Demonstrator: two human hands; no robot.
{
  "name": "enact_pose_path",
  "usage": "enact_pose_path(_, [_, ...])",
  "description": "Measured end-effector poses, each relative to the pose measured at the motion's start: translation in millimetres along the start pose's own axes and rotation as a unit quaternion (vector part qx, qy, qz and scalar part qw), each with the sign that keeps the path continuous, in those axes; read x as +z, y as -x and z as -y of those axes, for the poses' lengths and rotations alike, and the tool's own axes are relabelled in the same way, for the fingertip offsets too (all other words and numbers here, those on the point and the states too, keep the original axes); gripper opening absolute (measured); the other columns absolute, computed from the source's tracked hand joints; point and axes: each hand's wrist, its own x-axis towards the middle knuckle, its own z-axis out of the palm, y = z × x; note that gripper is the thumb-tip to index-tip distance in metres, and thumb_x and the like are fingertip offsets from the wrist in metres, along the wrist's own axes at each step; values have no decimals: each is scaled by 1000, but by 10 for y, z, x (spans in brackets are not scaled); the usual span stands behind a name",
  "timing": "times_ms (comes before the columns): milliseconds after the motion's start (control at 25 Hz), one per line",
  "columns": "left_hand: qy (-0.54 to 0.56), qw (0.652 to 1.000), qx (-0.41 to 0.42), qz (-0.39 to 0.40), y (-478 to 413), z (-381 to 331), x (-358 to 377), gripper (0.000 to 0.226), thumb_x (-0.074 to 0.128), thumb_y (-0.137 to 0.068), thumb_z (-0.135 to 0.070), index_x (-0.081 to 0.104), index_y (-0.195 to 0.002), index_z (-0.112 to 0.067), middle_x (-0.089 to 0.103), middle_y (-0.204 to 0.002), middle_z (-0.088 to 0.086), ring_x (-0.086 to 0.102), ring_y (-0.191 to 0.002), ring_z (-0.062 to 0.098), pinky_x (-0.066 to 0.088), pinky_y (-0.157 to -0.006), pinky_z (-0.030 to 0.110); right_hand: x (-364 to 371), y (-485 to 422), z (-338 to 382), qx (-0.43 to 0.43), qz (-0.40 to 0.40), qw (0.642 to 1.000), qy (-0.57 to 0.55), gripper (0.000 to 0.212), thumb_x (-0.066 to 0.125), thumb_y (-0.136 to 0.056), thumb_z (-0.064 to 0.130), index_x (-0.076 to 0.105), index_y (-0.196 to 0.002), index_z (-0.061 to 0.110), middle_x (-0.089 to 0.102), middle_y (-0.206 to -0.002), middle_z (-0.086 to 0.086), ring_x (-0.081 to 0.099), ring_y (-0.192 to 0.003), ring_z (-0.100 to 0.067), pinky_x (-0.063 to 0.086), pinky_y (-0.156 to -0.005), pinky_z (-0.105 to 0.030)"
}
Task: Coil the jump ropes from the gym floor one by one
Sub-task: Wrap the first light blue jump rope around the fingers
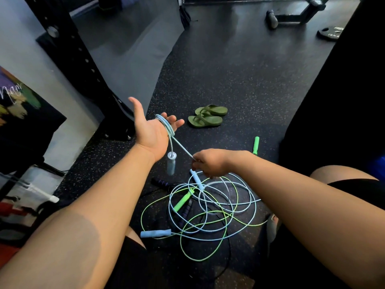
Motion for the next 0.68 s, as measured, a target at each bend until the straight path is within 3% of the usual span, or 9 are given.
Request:
enact_pose_path(120, [-193, 981, 3, -33, -61, 108, -20, 98, 24, -86, -83, 38, -137, 0, 51, -105, 16, 64, -78, 25, 52, -100, 54, -118, 81, 129, -65, -76, 991, 83, 29, 44, -102, 33, 62, -95, 12, 69, -92, -7, 61, -84, -27, 48, -77, -38])
enact_pose_path(200, [-317, 947, -39, 6, -44, 202, -51, 104, 14, -84, -86, 42, -131, 2, 66, -88, 17, 68, -82, 28, 45, -106, 47, -200, 124, 165, -109, -128, 980, 104, 32, 46, -103, 34, 64, -96, 9, 69, -88, -10, 61, -79, -29, 45, -71, -38])
enact_pose_path(280, [-396, 909, -105, 74, 16, 244, -60, 116, 6, -76, -91, 52, -124, 4, 70, -78, 15, 68, -81, 22, 45, -99, 40, -272, 174, 186, -150, -170, 968, 104, 32, 49, -102, 35, 68, -97, 10, 70, -85, -9, 60, -71, -25, 42, -65, -36])
enact_pose_path(320, [-422, 889, -136, 114, 39, 252, -41, 118, 0, -76, -91, 64, -111, 1, 67, -74, 14, 68, -79, 21, 45, -92, 36, -311, 195, 179, -160, -189, 965, 85, 31, 50, -102, 36, 68, -94, 13, 70, -81, -5, 60, -68, -21, 43, -64, -35])
enact_pose_path(400, [-444, 855, -181, 198, 91, 266, -13, 113, -9, -76, -88, 73, -75, -10, 62, -73, 19, 66, -80, 27, 42, -89, 36, -390, 209, 115, -151, -225, 961, 46, 32, 55, -98, 43, 67, -83, 18, 64, -68, 5, 56, -59, -12, 42, -59, -32])
enact_pose_path(560, [-438, 827, -235, 264, 148, 229, -15, 102, -3, -67, -92, 56, -73, -9, 55, -57, 12, 62, -63, 30, 43, -87, 43, -460, 182, -43, -142, -287, 947, 1, 35, 70, -85, 51, 62, -74, 20, 49, -58, 11, 47, -56, -11, 35, -53, -28])
enact_pose_path(680, [-409, 824, -259, 295, 184, 175, 6, 100, -2, -62, -97, 48, -66, -11, 43, -42, 4, 51, -50, 27, 46, -82, 40, -465, 168, -99, -129, -314, 938, -63, 41, 67, -87, 50, 47, -64, 22, 39, -56, 8, 35, -53, -8, 30, -52, -25])
